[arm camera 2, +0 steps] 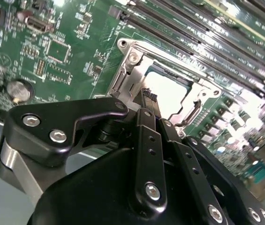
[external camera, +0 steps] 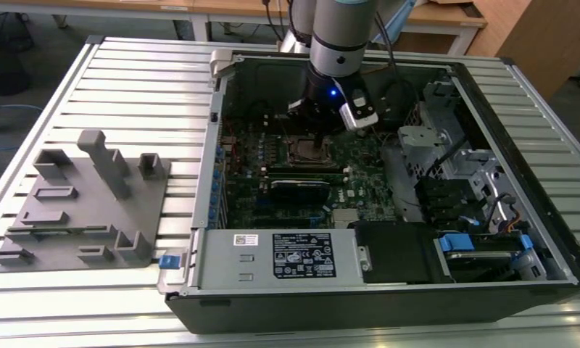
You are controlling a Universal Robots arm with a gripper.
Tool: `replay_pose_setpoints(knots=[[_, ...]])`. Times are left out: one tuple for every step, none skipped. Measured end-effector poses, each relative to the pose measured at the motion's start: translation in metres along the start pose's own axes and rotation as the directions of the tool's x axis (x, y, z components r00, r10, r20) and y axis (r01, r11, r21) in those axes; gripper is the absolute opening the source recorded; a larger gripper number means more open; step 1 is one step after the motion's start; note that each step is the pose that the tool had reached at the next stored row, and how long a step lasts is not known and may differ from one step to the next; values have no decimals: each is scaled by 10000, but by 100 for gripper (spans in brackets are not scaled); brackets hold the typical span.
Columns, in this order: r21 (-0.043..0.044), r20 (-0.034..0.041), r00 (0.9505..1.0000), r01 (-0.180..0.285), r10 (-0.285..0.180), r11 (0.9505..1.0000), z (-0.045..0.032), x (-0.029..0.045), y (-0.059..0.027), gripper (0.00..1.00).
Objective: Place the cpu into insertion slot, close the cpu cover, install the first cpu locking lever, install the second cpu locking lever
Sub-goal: 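Close the cpu cover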
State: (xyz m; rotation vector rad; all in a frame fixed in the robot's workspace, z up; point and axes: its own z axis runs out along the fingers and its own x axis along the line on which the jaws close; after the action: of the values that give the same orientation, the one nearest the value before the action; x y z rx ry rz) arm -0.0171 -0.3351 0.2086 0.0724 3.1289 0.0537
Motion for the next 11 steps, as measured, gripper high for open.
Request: replay_pose_setpoints(knots=[[-1,-6,9998,179,-179,9998,1,0,0,11],[-4,-13,9993,375,-375,9993,3,0,0,11],[-5,-19,9985,538,-538,9985,4,0,0,11],[0,-21,9982,593,-593,9982,4,0,0,11],[1,-21,9982,594,-594,9982,4,0,0,11],[1,-21,9982,594,-594,9982,4,1,0,11],[1,-21,9982,595,-595,9982,4,1,-1,11],[1,-21,9982,593,-593,9982,4,2,0,11],[1,-21,9982,593,-593,9982,4,2,-1,11],[1,-21,9982,593,-592,9982,4,5,-1,11],[-1,-19,9982,592,-592,9982,4,13,-1,11]])
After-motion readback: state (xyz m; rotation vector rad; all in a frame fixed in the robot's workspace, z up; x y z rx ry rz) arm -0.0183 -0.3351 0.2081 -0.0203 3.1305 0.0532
